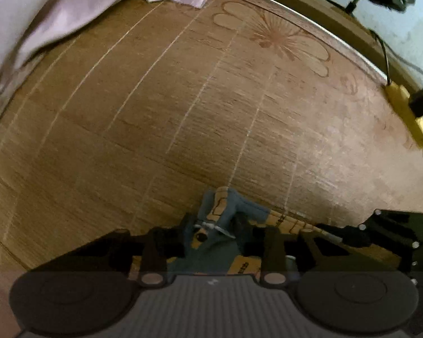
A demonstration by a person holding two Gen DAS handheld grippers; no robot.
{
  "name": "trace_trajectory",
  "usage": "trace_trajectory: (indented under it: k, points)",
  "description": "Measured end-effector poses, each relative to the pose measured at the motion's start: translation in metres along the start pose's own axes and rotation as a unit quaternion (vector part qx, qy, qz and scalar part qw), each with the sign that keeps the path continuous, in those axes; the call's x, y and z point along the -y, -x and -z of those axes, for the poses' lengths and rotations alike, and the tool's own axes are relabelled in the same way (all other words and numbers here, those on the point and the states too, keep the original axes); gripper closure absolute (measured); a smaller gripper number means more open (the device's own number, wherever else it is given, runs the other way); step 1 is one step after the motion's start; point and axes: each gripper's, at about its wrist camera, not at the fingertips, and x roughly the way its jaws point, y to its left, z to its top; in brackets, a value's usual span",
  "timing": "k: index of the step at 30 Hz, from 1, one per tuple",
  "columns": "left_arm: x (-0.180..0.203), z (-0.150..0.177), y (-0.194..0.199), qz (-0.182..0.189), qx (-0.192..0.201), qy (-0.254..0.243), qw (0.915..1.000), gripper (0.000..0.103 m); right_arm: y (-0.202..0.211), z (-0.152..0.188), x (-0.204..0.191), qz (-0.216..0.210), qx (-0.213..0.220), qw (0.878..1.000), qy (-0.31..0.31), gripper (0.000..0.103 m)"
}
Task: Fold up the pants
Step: 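Grasp the folded pants edge with the left gripper while the right gripper pinches beside it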
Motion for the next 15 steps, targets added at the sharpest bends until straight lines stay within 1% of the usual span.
trace_trajectory:
  k: [2, 4, 6, 7, 8, 9, 10, 12, 14, 15]
  points:
    - [0.013, 0.009, 0.006, -0.021, 0.024, -0.037, 0.9988, 0.088, 0.002, 0.000, -0.001, 0.001, -0.001, 1.000, 0.005, 0.071]
    - [0.025, 0.023, 0.015, -0.034, 0.055, -0.072, 0.9953, 0.090, 0.004, 0.000, -0.002, -0.001, -0.002, 1.000, 0.005, 0.071]
    - [0.034, 0.041, 0.027, -0.043, 0.098, -0.102, 0.9890, 0.090, 0.005, -0.002, 0.001, -0.007, -0.002, 1.000, 0.005, 0.066]
    - [0.037, 0.049, 0.033, -0.051, 0.121, -0.116, 0.9846, 0.090, 0.006, -0.003, 0.002, -0.010, -0.001, 1.000, 0.005, 0.065]
    - [0.042, 0.059, 0.039, -0.060, 0.146, -0.129, 0.9789, 0.090, 0.008, -0.004, 0.003, -0.015, 0.000, 1.000, 0.007, 0.060]
    - [0.047, 0.068, 0.046, -0.069, 0.164, -0.142, 0.9737, 0.090, 0.008, -0.007, 0.005, -0.028, -0.004, 0.999, 0.017, 0.051]
    - [0.053, 0.077, 0.051, -0.082, 0.180, -0.157, 0.9676, 0.090, 0.009, -0.009, 0.007, -0.036, -0.005, 0.999, 0.028, 0.048]
    - [0.065, 0.093, 0.056, -0.105, 0.201, -0.194, 0.9545, 0.091, 0.013, -0.015, 0.014, -0.051, -0.003, 0.998, 0.046, 0.045]
    - [0.078, 0.110, 0.059, -0.133, 0.225, -0.237, 0.9356, 0.091, 0.017, -0.023, 0.024, -0.067, -0.004, 0.997, 0.043, 0.045]
    - [0.084, 0.117, 0.062, -0.144, 0.237, -0.260, 0.9252, 0.091, 0.019, -0.026, 0.030, -0.084, -0.004, 0.996, 0.030, 0.044]
